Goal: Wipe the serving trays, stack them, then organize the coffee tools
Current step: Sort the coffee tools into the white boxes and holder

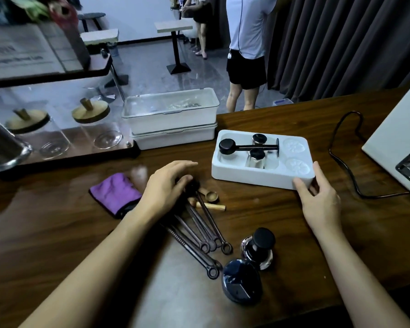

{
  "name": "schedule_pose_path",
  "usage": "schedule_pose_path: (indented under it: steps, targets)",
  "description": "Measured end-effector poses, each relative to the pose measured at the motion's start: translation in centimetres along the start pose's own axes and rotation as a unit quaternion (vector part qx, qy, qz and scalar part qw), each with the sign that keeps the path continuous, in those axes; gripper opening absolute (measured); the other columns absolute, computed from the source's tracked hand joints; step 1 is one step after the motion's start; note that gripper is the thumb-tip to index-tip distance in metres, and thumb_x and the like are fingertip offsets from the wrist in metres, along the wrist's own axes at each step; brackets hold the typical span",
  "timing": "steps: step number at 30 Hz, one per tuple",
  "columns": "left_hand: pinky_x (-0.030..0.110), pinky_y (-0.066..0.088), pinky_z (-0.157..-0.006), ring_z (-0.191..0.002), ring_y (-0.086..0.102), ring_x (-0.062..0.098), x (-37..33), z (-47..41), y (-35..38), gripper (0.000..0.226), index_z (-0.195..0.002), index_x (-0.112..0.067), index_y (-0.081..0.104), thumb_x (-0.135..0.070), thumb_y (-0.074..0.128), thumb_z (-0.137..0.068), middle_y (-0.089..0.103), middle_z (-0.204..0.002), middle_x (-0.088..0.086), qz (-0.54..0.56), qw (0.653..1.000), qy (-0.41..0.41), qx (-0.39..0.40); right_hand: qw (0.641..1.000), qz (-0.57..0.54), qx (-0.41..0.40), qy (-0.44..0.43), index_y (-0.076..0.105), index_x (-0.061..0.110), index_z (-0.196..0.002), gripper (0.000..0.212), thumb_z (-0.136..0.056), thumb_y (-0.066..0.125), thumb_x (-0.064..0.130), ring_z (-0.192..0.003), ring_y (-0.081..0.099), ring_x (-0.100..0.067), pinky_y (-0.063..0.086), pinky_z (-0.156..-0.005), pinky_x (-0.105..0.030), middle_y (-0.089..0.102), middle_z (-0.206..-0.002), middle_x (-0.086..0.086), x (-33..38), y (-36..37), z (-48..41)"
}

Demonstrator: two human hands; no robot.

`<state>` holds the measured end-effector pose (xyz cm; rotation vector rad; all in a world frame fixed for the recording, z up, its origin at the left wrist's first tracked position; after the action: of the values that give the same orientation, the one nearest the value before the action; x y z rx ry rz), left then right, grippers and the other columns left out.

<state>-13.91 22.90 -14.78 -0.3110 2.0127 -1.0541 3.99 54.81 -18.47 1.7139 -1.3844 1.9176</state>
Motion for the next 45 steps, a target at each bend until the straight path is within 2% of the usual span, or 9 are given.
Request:
schedule_pose_path:
  steps: [4, 9, 13, 17, 20, 26, 34, 38, 45]
  targets:
    - [0.002, 0.034, -0.091, -0.117, 0.059, 0.003, 1.0, 1.8, -1.0, 0.033, -0.125, -0.029, 0.069, -0.012, 0.065, -0.097, 0.064, -0.122, -0.021, -0.006, 1.000, -0.014, -0.004, 1.000, -0.030, 0.005, -0.007, 0.033, 0.028, -0.156, 0.068, -0.096, 0.065, 0.034, -0.136, 0.050, -0.020, 0.046, -0.110, -0.042, 0.040, -0.158, -0.001, -0.1, -0.1, 0.2]
    - [0.022, 0.046, -0.097, -0.119, 0.059, 0.007, 1.5, 3.6, -1.6, 0.032, -0.125, -0.031, 0.068, -0.014, 0.065, -0.098, 0.065, -0.122, -0.020, -0.006, 1.000, 0.000, 0.001, 0.999, 0.015, -0.005, -0.039, 0.033, 0.030, -0.155, 0.065, -0.098, 0.062, 0.038, -0.144, 0.040, -0.018, 0.039, -0.116, -0.048, 0.032, -0.161, 0.010, -0.1, -0.8, 2.5]
    - [0.032, 0.043, -0.110, -0.140, 0.047, 0.010, 0.8, 5.2, -0.9, 0.031, -0.128, -0.032, 0.067, -0.019, 0.065, -0.099, 0.064, -0.133, -0.016, 0.010, 1.000, 0.011, 0.011, 0.998, -0.014, 0.029, -0.055, 0.046, 0.031, -0.149, 0.056, -0.096, 0.062, 0.040, -0.139, 0.045, -0.010, 0.041, -0.115, -0.040, 0.040, -0.153, 0.020, 1.4, -1.3, 6.6]
    - [0.012, 0.034, -0.109, -0.145, 0.040, 0.006, -2.3, 6.7, 0.4, 0.032, -0.131, -0.032, 0.067, -0.023, 0.064, -0.100, 0.062, -0.137, -0.017, 0.045, 0.997, 0.042, 0.036, 0.982, -0.080, 0.164, -0.059, 0.061, 0.030, -0.136, 0.046, -0.091, 0.060, 0.039, -0.128, 0.053, 0.005, 0.043, -0.107, -0.018, 0.062, -0.135, 0.020, 4.3, -1.6, 11.5]
    - [0.019, 0.032, -0.117, -0.147, 0.035, 0.001, -5.5, 7.3, 1.7, 0.038, -0.139, -0.037, 0.062, -0.036, 0.062, -0.100, 0.057, -0.143, -0.021, 0.075, 0.991, 0.077, 0.076, 0.967, -0.106, 0.220, -0.068, 0.062, 0.030, -0.135, 0.045, -0.089, 0.065, 0.033, -0.129, 0.054, 0.002, 0.041, -0.107, -0.018, 0.064, -0.132, 0.021, 5.4, -1.4, 14.1]
    - [0.014, 0.027, -0.115, -0.143, 0.035, -0.007, -11.2, 7.5, 4.6, 0.051, -0.140, -0.046, 0.057, -0.049, 0.069, -0.091, 0.052, -0.137, -0.035, 0.116, 0.971, 0.146, 0.152, 0.973, -0.114, 0.191, -0.060, 0.064, 0.029, -0.133, 0.052, -0.085, 0.077, 0.013, -0.120, 0.060, 0.004, 0.044, -0.100, -0.011, 0.067, -0.124, 0.024, 5.2, -1.0, 15.7]
    - [-0.002, 0.016, -0.107, -0.136, 0.023, -0.022, -8.1, 6.1, 4.7, 0.056, -0.138, -0.051, 0.055, -0.058, 0.065, -0.083, 0.047, -0.138, -0.023, 0.100, 0.982, 0.073, 0.143, 0.974, -0.119, 0.191, -0.033, 0.065, 0.039, -0.129, 0.056, -0.082, 0.082, 0.013, -0.116, 0.064, 0.000, 0.051, -0.101, -0.025, 0.070, -0.121, 0.021, 4.3, 0.5, 14.4]
    - [0.028, 0.031, -0.120, -0.146, 0.031, 0.001, -6.8, 3.4, 4.3, 0.057, -0.142, -0.039, 0.057, -0.051, 0.068, -0.087, 0.047, -0.146, -0.021, 0.044, 0.990, 0.077, 0.109, 0.971, -0.136, 0.190, -0.041, 0.069, 0.034, -0.124, 0.051, -0.082, 0.081, 0.008, -0.114, 0.065, -0.001, 0.052, -0.099, -0.023, 0.072, -0.117, 0.019, 4.7, 0.7, 12.6]
    - [0.041, 0.028, -0.122, -0.156, 0.019, 0.017, -5.9, -2.8, 5.0, 0.059, -0.150, -0.031, 0.051, -0.041, 0.068, -0.095, 0.040, -0.161, -0.006, -0.040, 0.995, 0.063, 0.068, 0.968, -0.198, 0.148, -0.052, 0.067, 0.018, -0.128, 0.046, -0.085, 0.074, 0.002, -0.113, 0.067, -0.006, 0.051, -0.098, -0.021, 0.074, -0.116, 0.010, 6.3, -1.6, 5.9]
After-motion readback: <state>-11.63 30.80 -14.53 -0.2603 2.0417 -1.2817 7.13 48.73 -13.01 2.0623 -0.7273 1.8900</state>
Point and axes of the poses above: each hand's wrist, its own z-axis away from the middle knuckle, its own y-axis out of the palm, x = y × z, the point moved 5 cm from there along -z, towards the middle knuckle
